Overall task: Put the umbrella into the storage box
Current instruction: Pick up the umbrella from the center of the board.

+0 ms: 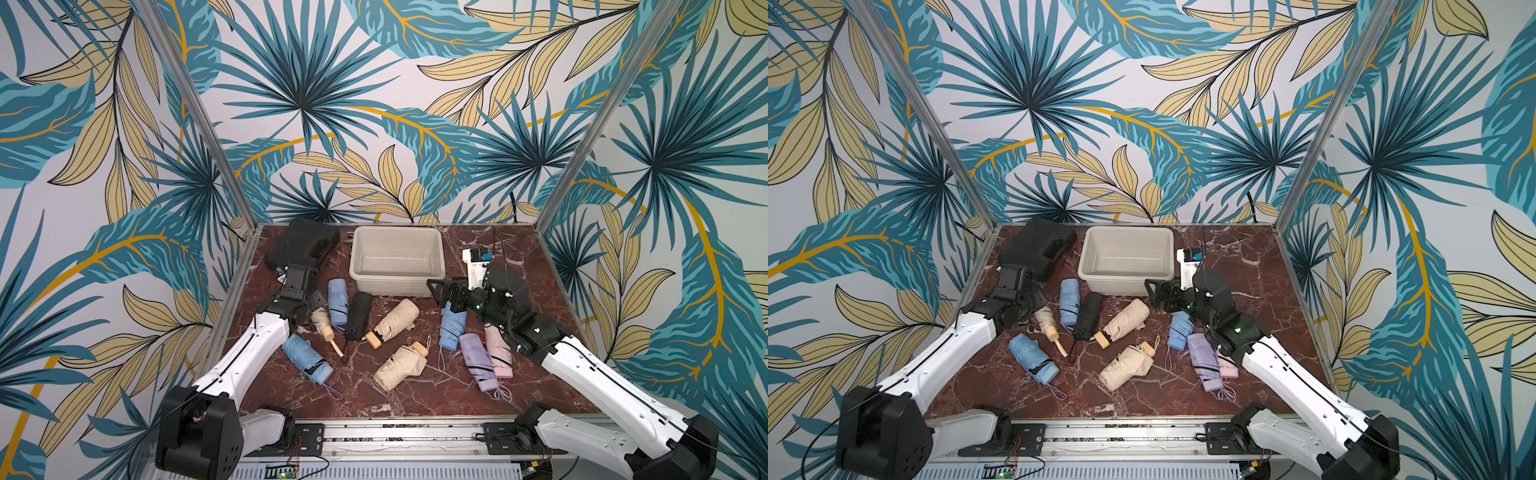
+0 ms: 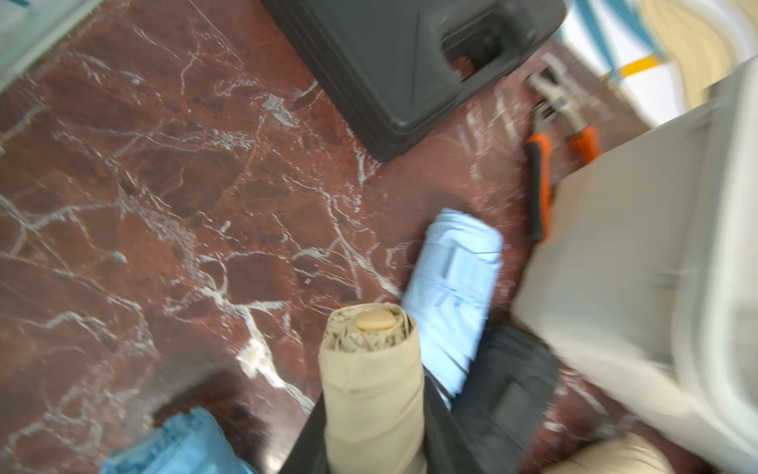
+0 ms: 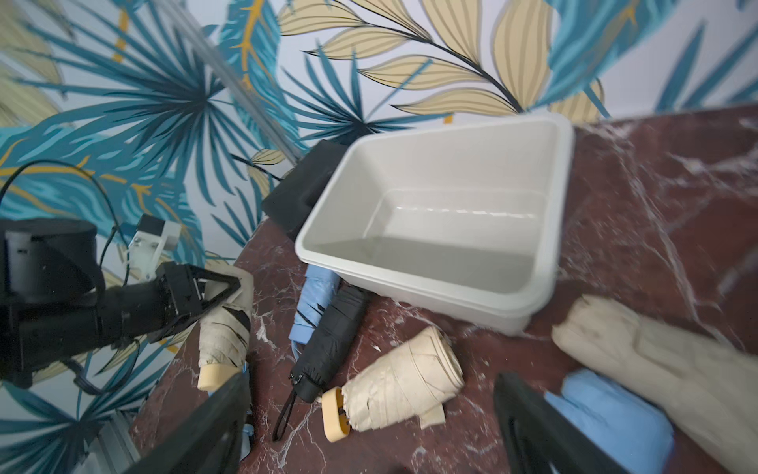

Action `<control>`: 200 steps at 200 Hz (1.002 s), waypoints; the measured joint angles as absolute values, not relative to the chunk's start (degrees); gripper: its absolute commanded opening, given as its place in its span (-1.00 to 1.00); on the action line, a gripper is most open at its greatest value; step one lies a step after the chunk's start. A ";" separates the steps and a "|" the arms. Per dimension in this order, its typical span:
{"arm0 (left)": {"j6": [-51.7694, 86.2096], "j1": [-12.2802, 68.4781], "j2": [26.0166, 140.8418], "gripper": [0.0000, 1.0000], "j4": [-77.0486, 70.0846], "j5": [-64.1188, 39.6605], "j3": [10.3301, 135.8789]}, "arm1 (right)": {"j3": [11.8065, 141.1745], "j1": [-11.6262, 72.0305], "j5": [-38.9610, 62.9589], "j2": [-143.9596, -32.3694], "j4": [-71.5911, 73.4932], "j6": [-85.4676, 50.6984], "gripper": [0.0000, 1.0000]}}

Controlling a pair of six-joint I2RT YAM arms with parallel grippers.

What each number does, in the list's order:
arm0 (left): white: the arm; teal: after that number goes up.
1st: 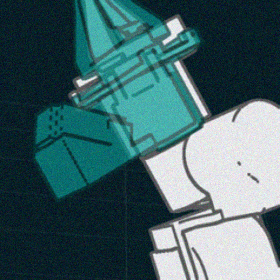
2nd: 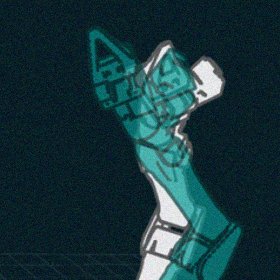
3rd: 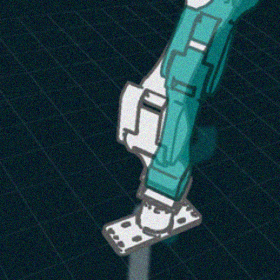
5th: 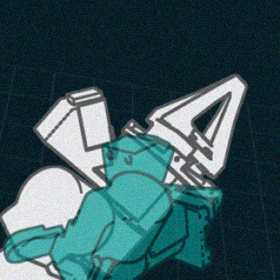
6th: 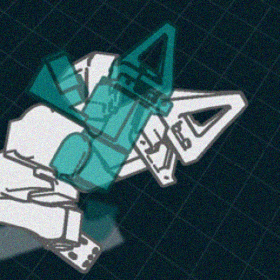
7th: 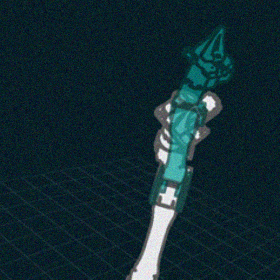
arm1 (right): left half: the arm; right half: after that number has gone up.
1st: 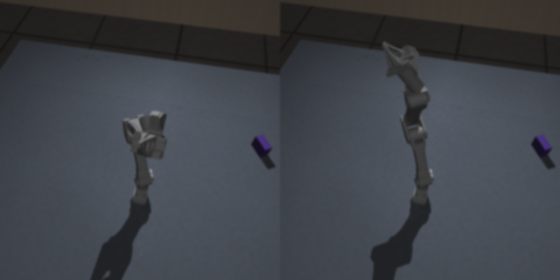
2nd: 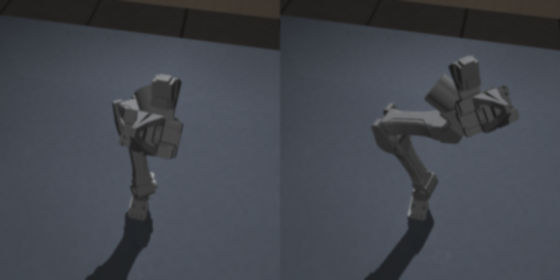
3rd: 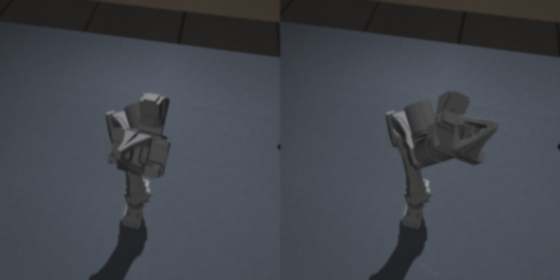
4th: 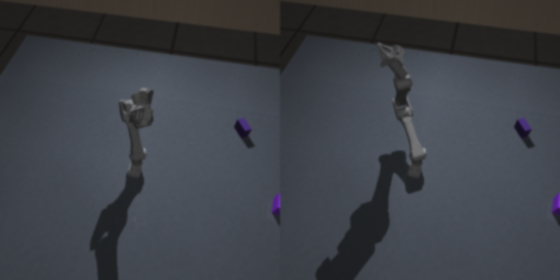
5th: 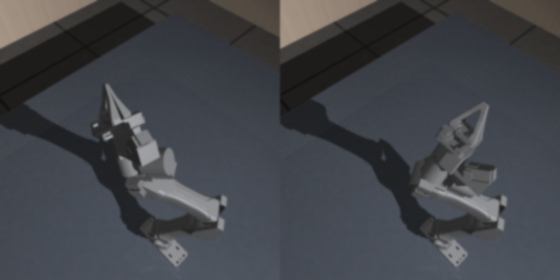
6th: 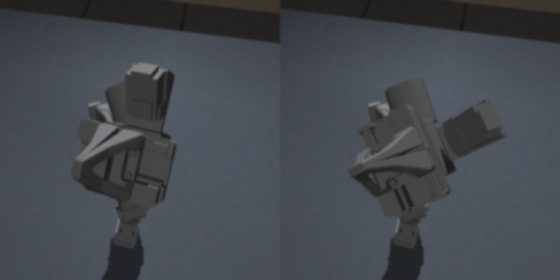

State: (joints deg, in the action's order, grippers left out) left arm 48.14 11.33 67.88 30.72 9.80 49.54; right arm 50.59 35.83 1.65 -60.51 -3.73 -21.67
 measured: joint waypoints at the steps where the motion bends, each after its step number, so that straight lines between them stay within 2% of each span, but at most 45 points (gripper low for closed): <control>1: 48.31 11.33 67.70 -0.97 30.74 9.72 49.54 | 50.54 36.05 1.72 -60.62 -3.51 -21.45 0.88; 64: 62.89 11.33 61.47 -0.96 30.35 -0.99 48.66 | 46.44 53.78 3.88 -75.11 15.42 2.44 0.89; 130: 72.64 11.33 57.84 -0.95 29.82 -6.02 45.34 | 47.03 60.69 0.67 -91.61 34.41 17.23 0.92; 165: 75.83 11.33 55.99 -0.92 29.78 -6.74 44.86 | 47.59 62.24 -1.45 -97.80 44.23 20.86 0.65; 200: 78.85 11.33 54.98 -0.86 29.82 -7.46 43.57 | 49.80 62.30 -2.61 -102.63 50.13 22.35 0.24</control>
State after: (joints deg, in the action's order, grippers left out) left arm 78.85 11.33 54.98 29.82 -7.46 43.57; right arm 49.80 62.30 -2.61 -102.63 50.13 22.35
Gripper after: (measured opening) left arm 0.289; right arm 0.673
